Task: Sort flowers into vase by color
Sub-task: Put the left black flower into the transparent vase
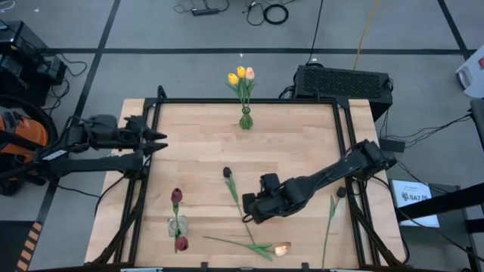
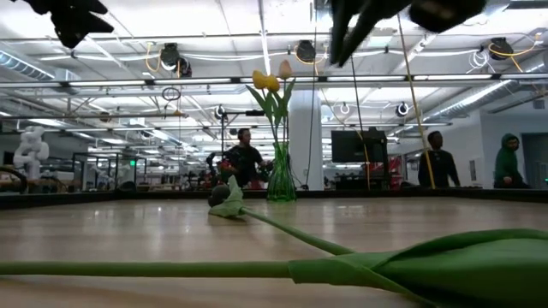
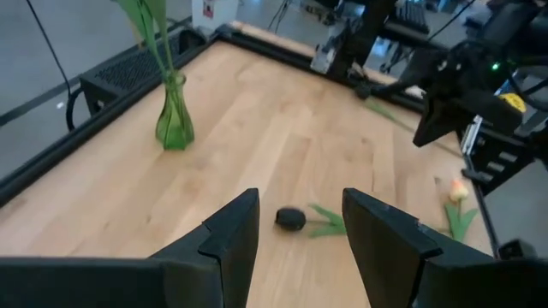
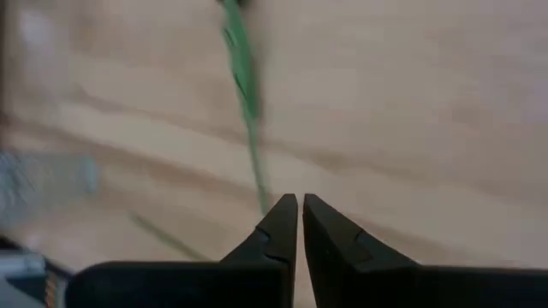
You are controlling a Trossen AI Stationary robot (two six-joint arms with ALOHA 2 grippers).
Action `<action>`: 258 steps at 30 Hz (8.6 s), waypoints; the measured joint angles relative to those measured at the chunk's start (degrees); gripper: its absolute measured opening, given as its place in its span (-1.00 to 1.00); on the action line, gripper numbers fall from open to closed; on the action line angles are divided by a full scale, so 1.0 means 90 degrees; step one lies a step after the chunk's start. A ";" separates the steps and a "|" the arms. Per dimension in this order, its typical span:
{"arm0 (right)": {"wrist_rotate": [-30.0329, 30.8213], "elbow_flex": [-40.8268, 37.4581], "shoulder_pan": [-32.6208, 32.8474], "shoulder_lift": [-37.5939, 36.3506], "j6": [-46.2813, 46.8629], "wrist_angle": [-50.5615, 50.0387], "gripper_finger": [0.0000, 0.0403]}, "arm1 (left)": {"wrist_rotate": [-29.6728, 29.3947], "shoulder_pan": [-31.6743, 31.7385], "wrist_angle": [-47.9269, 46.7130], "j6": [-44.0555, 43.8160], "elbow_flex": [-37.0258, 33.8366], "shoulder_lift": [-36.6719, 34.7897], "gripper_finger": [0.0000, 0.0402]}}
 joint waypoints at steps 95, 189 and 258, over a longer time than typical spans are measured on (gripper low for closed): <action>-0.2600 0.0759 -0.3176 -0.0049 -1.0701 0.7121 -1.00 | 0.0624 0.0000 0.4258 0.0206 0.0005 0.1543 -0.12; -0.1133 0.0775 -0.2704 -0.0966 -0.7280 0.4511 -0.30 | 0.3808 0.0192 0.1823 0.0201 0.0471 -0.0592 -0.98; 0.0295 0.0770 -0.2389 -0.0961 -0.7055 0.3142 -0.30 | 0.4493 -0.2704 0.3823 0.1068 -0.1880 -0.0419 -0.99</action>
